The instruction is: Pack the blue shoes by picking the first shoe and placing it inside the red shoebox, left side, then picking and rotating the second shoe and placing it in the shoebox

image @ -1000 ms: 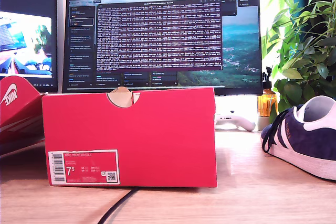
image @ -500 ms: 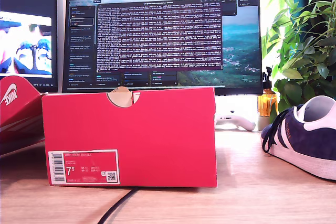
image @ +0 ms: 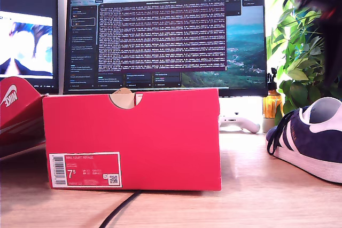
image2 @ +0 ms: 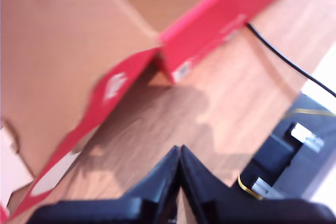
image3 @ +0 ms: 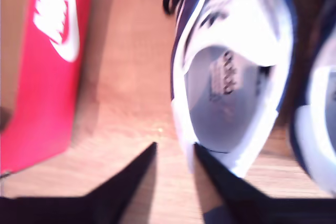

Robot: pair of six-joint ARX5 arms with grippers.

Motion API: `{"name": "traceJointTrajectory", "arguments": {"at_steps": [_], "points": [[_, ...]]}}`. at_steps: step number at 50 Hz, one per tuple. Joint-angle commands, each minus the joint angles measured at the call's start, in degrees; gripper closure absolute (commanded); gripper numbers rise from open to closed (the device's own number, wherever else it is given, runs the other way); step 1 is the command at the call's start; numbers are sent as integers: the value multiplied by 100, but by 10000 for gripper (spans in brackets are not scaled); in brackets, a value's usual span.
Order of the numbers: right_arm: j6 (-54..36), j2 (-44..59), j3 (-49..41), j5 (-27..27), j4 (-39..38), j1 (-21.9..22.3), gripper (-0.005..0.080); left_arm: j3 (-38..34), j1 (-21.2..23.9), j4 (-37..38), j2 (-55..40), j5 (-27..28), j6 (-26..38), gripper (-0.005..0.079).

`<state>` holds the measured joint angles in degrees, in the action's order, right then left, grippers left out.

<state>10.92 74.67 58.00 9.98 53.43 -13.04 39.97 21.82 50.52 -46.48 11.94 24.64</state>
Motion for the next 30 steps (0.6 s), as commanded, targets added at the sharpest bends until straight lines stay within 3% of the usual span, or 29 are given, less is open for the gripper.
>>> {"name": "traceJointTrajectory", "arguments": {"at_steps": [1,10,23,27,30], "points": [[-125,214,122,7,-31,-94,514,-17,181,-76,-111,-44,46,762],[-444,798,122,-15,-267,-157,512,-17,570,-223,-120,-76,42,761],[-984,1423,122,-330,-356,-142,517,-17,695,-407,-120,-321,46,761],[-1115,1600,122,-326,-411,-142,565,-17,695,-557,-120,-446,50,753],[-1178,1718,122,-323,-468,-142,676,-17,695,-673,-122,-455,52,752]]}}
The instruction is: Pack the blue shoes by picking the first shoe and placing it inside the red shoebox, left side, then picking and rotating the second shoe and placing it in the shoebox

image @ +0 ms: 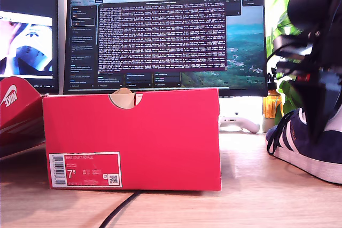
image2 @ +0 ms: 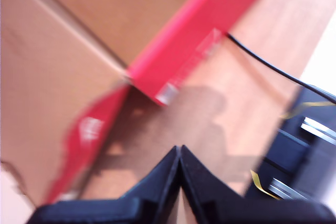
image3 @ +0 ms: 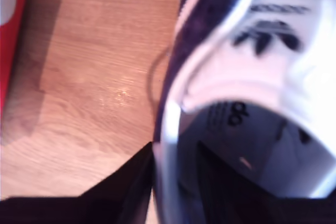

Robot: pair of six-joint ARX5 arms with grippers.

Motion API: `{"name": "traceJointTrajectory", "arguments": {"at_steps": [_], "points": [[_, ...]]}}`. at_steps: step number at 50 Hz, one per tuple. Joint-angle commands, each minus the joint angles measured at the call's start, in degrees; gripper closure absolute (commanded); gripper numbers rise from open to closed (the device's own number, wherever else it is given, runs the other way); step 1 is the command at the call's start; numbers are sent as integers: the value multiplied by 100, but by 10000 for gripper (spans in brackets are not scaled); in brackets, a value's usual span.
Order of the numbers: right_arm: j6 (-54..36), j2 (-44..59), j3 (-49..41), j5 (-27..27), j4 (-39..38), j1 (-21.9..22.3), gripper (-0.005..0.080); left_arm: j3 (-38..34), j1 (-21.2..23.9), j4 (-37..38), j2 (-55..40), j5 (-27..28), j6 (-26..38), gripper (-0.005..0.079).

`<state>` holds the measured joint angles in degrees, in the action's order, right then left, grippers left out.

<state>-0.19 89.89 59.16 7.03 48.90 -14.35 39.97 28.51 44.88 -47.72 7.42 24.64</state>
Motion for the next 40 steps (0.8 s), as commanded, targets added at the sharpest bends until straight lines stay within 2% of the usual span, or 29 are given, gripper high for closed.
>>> {"name": "traceJointTrajectory", "arguments": {"at_steps": [1,2,3,15,21,29,40], "points": [[-94,232,7,-26,-55,-11,731,-17,26,-144,-4,2,52,752],[-142,254,7,-17,-87,-11,778,-17,26,-181,-13,4,50,752],[-181,267,7,-15,-122,-11,759,-17,26,-216,-28,4,50,752],[-175,295,20,-9,-503,-11,765,-17,26,-367,-363,92,48,752],[-116,295,22,72,-494,-17,765,-17,26,-461,-638,66,48,752],[24,295,120,494,-411,-28,765,-17,26,-719,-1049,46,48,752],[20,295,564,507,-136,-31,765,-17,28,-868,-1539,-57,46,760]]}}
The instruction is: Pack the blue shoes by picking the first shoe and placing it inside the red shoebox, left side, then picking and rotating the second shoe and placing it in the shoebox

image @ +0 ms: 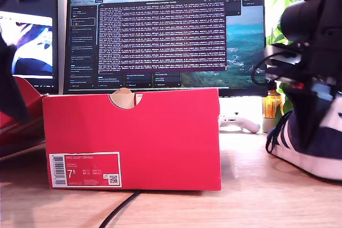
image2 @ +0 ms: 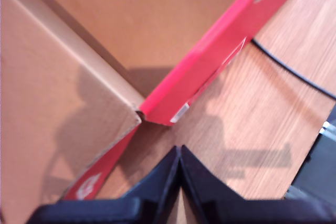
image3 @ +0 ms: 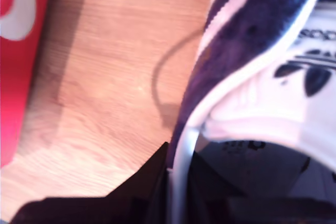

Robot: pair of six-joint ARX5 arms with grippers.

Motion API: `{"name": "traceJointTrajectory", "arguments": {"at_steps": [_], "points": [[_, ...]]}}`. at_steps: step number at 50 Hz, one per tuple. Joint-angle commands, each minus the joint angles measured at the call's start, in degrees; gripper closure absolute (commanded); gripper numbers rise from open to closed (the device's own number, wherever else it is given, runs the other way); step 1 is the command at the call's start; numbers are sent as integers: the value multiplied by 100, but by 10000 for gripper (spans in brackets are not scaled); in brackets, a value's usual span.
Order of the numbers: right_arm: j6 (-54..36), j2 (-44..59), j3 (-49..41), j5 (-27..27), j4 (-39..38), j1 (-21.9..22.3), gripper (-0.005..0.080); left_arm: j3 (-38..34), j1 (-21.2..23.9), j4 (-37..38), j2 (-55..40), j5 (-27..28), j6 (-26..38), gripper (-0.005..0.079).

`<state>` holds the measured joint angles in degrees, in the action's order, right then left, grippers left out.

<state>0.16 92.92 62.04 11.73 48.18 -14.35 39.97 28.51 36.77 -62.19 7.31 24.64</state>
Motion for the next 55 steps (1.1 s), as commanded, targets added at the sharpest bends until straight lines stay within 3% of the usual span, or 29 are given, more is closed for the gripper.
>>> {"name": "traceJointTrajectory", "arguments": {"at_steps": [1,12,29,42,55], "points": [[-15,-9,317,37,-46,-31,765,-17,28,-59,-129,-68,46,760],[-13,-9,627,315,315,-33,765,-17,107,-295,-433,-490,52,760],[44,-9,907,866,892,-264,765,-17,317,-776,-503,-549,46,760],[291,-9,2002,1353,1390,-533,765,-17,317,-811,-503,-546,48,760],[678,-9,3051,1375,1641,-973,765,-17,317,-809,-503,-542,48,760]]}}
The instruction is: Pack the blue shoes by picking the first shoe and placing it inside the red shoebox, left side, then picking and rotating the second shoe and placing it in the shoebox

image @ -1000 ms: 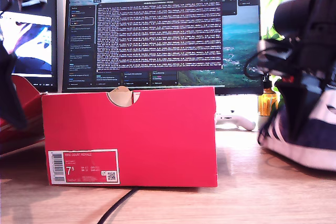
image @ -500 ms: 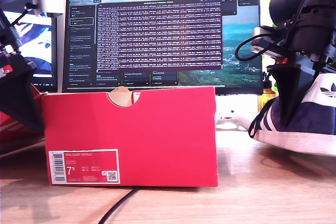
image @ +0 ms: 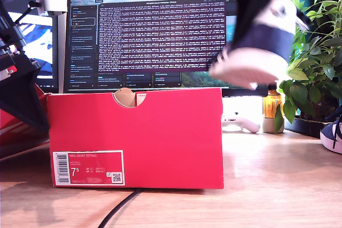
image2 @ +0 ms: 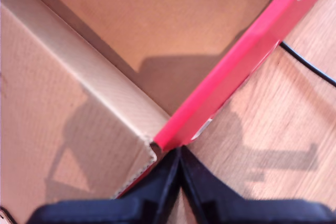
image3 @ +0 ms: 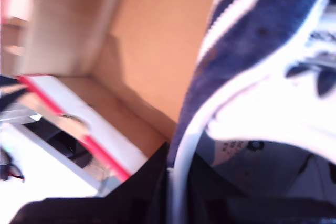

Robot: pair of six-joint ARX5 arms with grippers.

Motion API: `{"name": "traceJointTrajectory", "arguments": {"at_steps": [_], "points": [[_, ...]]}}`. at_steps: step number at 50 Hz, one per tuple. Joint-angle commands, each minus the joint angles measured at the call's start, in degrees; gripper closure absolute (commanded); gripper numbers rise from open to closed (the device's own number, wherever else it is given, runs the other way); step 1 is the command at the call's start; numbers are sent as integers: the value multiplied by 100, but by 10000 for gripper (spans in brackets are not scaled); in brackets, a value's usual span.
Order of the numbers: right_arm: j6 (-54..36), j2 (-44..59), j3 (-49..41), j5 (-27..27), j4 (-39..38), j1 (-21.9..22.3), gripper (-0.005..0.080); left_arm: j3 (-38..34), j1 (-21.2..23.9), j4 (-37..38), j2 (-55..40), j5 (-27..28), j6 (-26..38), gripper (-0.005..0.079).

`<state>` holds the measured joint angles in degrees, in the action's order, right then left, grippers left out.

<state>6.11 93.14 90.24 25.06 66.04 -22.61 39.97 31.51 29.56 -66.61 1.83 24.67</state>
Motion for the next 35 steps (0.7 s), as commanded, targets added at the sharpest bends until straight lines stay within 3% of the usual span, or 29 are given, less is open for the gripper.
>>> {"name": "traceJointTrajectory", "arguments": {"at_steps": [1,16,35], "points": [[131,-31,258,39,-210,-188,765,-17,17,-87,-61,7,46,760],[1191,227,278,-20,-1198,-868,765,-17,17,-85,-61,9,46,760],[2389,1012,278,-334,-2347,-1368,765,-17,17,-76,-61,9,46,760]]}}
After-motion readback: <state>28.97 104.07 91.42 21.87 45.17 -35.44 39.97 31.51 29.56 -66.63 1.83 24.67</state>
